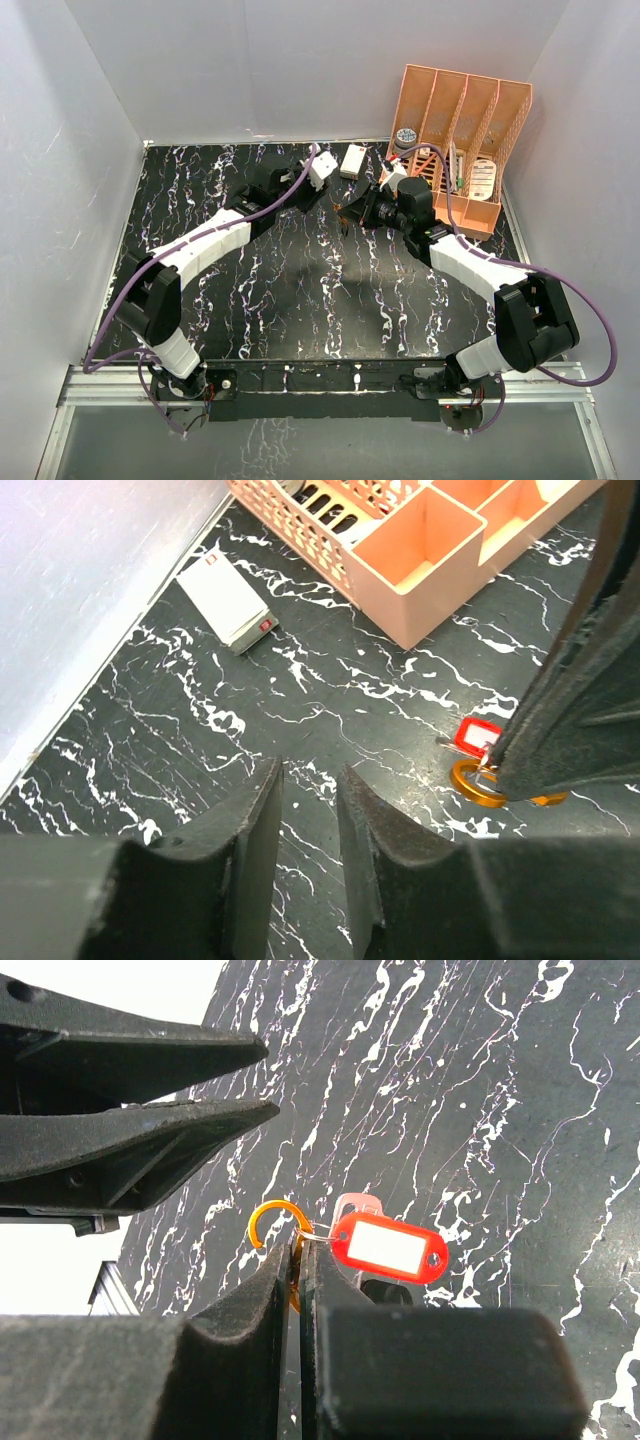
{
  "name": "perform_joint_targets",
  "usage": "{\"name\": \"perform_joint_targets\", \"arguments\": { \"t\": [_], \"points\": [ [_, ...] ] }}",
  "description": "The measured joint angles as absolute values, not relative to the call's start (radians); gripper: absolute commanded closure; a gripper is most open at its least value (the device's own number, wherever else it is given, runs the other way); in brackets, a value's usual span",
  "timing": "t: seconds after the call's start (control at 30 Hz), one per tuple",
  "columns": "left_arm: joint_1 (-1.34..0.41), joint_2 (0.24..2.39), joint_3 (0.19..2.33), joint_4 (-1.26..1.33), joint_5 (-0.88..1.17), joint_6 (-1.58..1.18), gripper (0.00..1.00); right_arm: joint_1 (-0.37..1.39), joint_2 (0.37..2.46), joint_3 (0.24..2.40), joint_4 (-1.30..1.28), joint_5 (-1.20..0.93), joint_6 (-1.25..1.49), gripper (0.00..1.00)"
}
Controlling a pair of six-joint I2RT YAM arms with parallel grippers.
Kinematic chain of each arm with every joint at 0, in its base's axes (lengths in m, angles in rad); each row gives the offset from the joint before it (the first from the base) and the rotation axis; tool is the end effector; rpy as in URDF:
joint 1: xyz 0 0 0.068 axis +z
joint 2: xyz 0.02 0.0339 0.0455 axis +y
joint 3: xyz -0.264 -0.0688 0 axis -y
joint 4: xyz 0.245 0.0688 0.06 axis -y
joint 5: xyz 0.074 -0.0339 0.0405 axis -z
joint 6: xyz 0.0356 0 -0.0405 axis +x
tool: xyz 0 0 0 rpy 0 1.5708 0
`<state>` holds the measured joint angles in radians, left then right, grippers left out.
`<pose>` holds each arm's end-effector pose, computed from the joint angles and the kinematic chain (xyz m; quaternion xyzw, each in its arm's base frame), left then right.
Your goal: Put the keys on the keyring
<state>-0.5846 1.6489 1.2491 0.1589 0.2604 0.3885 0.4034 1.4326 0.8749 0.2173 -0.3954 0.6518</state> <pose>0.3243 -0.2256 0.3107 0.4357 0.6523 -0.1616 0.5989 0.2926 0.1398 0.2606 -0.0133 0.8086 0.4235 0.4082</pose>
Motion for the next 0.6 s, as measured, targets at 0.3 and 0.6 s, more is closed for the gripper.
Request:
{"name": "perform_joint_targets", "arguments": {
  "t": [0.3, 0.6],
  "points": [
    [-0.584, 1.618, 1.215, 0.195, 0.172, 0.312, 0.59, 0.403, 1.433, 0.875, 0.220, -0.395, 0.652, 1.00],
    [-0.584, 1.552, 1.156, 0.210, 0.159, 0.259, 0.59, 0.403, 1.433, 0.875, 0.220, -0.395, 0.653, 1.00]
  ]
}}
